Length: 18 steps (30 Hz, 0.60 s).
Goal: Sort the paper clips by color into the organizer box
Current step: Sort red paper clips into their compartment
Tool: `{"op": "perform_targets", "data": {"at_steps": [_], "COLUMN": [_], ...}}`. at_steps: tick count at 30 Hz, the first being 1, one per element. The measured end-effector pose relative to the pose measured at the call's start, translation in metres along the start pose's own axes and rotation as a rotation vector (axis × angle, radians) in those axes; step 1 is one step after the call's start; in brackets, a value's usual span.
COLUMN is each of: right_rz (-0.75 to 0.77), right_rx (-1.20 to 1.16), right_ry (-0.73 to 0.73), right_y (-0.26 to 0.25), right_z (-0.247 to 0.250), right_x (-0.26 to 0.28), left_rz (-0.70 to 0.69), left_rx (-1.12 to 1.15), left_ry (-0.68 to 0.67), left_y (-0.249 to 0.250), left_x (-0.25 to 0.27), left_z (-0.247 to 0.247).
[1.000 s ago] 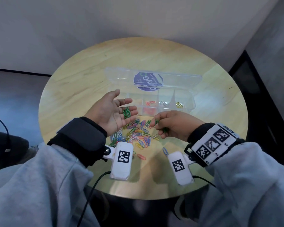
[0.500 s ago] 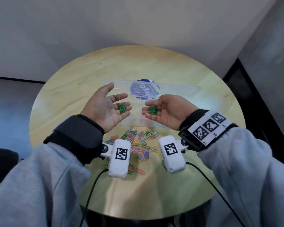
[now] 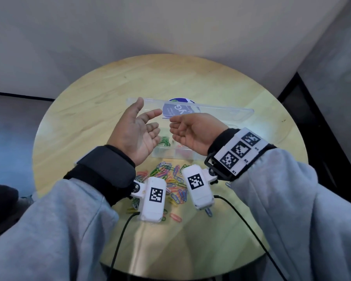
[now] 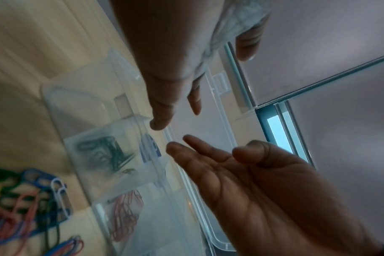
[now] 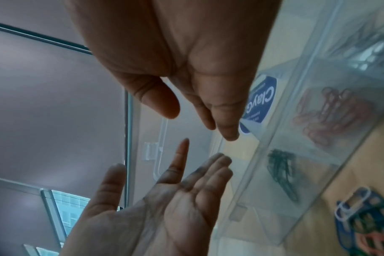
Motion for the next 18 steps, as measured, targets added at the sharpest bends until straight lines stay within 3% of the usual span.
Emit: {"op": "perform_targets", "data": {"at_steps": [7,14,18], "right_rz": [0.085,0.053,-0.069], "right_rx": [0.322,0.709,1.046], "right_ry": [0.114,0.325,0.389], "right_y": [0.001,0.021,0.037], "right_z": [0.053,0.105,0.115], "right_x": [0.044,0.072,0.071], "left_rz": [-0.052,-0.059,-0.056], "left_rx": [-0.422,-1.316,-1.599], "left_ry": [-0.056,-0.242,-0.236], "left_y": [-0.008,-0.034,-0.047], "left_x": [0.01,0.022,0.026], "left_z": [-0.014,-0.021,-0.027]}}
Point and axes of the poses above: each hand's wrist, its own x-axis away from the middle knuckle, its own z-axis out of the back of the hand, y = z × x, the point moved 1 cm from there along -x, towards the middle knuckle, and after that the axes turned 7 degrees about -z, right-handed, at the moved point
